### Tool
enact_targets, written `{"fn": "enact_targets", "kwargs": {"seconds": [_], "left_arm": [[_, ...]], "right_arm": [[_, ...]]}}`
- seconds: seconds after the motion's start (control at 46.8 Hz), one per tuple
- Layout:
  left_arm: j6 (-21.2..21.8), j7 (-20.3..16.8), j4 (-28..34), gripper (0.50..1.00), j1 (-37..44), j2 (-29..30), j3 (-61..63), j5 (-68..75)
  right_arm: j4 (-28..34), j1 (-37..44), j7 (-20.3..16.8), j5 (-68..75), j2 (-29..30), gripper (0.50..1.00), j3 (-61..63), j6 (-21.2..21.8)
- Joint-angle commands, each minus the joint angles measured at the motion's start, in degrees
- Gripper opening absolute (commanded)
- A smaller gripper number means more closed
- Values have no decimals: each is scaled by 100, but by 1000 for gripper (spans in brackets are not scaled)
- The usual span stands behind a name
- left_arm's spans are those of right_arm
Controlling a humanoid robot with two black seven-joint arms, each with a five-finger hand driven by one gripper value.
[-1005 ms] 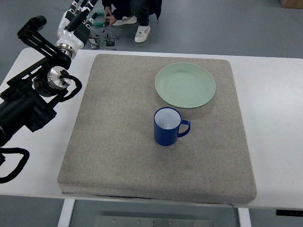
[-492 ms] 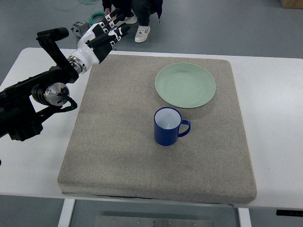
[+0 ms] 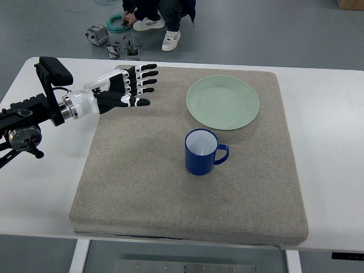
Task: Place cup left of plate with left hand
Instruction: 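Swing the left hand down and reach toward the blue mug, then wrap the left hand fingers around the blue mug's body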
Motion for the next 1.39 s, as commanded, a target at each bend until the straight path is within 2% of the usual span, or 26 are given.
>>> {"fn": "enact_targets", "kwargs": {"seconds": [0.0,0.278,0.577,1.368], "left_arm": [[-124,-83,-9,996,68,12,21,226],[-229,-540,-185,996,165,-41,3,1071],[-282,-541,-493,996,428,-94,65,1352],[-221,-497,-422,996,552,-621,73,1897]], "right_arm": [[0,6,0,1,0,934,0,0],[0,-2,0,1,0,934,0,0],[0,-2,0,1,0,934,0,0],[0,-2,0,1,0,934,0,0]]}}
